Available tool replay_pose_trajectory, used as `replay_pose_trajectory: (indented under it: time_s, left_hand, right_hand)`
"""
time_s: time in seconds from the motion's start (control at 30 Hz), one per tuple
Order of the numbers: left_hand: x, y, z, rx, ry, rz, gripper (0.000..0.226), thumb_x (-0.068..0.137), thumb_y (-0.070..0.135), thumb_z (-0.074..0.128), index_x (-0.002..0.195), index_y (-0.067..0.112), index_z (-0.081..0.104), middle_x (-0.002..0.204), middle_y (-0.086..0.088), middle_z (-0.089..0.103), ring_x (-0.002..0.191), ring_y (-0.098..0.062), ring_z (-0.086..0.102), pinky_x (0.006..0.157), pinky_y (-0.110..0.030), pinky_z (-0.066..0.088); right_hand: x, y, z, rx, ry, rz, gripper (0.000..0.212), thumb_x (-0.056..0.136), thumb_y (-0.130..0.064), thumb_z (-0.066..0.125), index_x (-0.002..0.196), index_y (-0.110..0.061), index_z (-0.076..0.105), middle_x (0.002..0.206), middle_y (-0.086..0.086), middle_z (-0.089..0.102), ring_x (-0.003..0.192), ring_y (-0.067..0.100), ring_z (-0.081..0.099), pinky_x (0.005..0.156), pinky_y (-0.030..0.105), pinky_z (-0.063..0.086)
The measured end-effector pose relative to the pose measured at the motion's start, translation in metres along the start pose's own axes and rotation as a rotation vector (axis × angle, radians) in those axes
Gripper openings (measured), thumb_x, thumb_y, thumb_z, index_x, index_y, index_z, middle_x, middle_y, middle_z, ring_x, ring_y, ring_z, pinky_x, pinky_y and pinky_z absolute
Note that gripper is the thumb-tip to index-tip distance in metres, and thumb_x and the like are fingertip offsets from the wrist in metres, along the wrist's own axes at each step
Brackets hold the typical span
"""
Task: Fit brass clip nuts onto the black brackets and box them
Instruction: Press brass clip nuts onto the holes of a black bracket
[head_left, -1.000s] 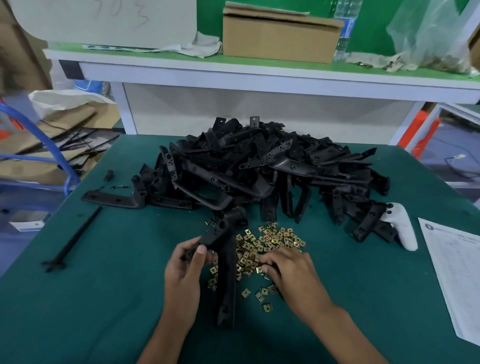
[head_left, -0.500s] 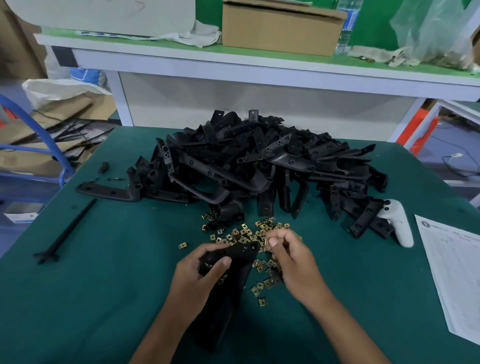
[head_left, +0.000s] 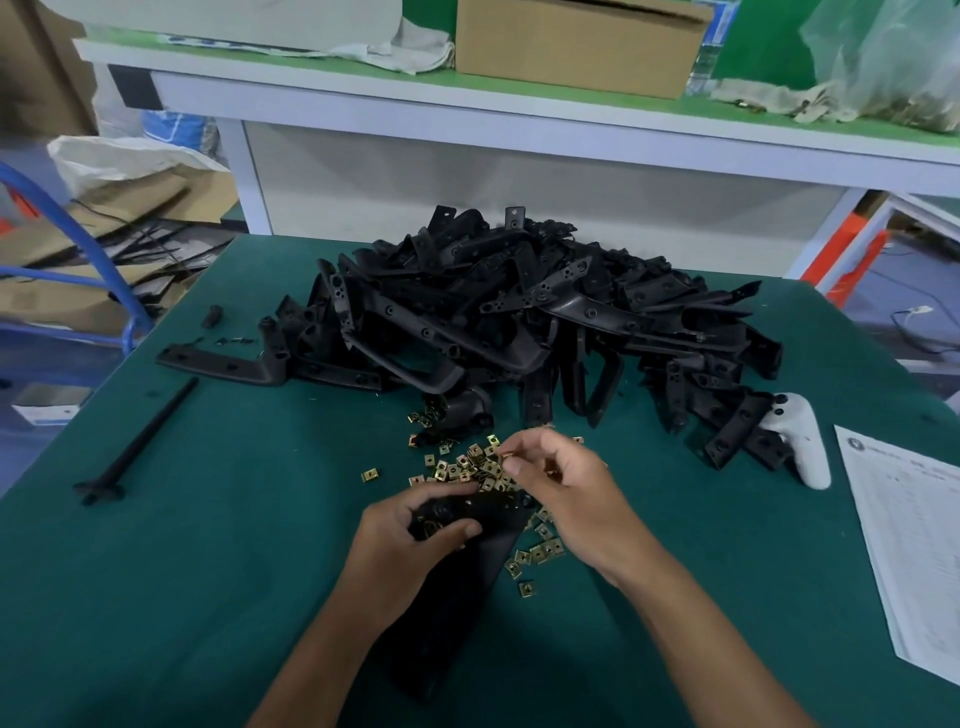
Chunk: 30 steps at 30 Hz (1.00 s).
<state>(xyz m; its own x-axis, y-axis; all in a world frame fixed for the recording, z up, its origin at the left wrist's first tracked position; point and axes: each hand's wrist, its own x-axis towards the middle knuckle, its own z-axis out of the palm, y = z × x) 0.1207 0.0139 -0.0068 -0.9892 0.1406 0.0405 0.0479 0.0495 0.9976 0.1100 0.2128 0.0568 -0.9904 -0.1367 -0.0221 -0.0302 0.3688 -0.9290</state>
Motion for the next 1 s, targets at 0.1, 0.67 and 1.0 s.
replay_pose_trajectory:
  time_s: [0.1, 0.67, 1.0]
  left_hand:
    - [0.0, -0.002, 0.0, 0.002, 0.008, 0.002, 0.04, 0.07, 0.028, 0.087, 0.103, 0.047, 0.074, 0.094, 0.005, 0.079, 0.086, -0.011, 0.075, 0.076, -0.02, 0.057]
    - [0.004, -0.017, 0.001, -0.103, 0.09, -0.024, 0.055, 0.049, 0.063, 0.094, 0.089, 0.039, 0.066, 0.083, -0.007, 0.078, 0.076, -0.022, 0.075, 0.077, -0.05, 0.06]
    - [0.004, -0.016, 0.0, -0.086, 0.074, -0.046, 0.056, 0.049, 0.063, 0.094, 0.091, 0.039, 0.067, 0.08, -0.009, 0.076, 0.074, -0.033, 0.072, 0.078, -0.062, 0.056]
  right_hand:
    - [0.005, -0.002, 0.007, -0.023, -0.06, -0.026, 0.012, 0.095, -0.033, 0.067, 0.103, -0.042, 0.068, 0.101, -0.02, 0.07, 0.098, -0.002, 0.064, 0.087, 0.026, 0.049]
    - [0.008, 0.003, 0.012, 0.093, -0.14, 0.117, 0.002, 0.094, -0.027, 0.072, 0.094, -0.026, 0.074, 0.098, -0.008, 0.078, 0.095, 0.009, 0.072, 0.087, 0.03, 0.051]
    - [0.007, 0.001, 0.007, 0.033, -0.18, 0.097, 0.003, 0.094, -0.027, 0.072, 0.093, -0.026, 0.074, 0.099, -0.013, 0.077, 0.095, 0.002, 0.07, 0.086, 0.025, 0.048]
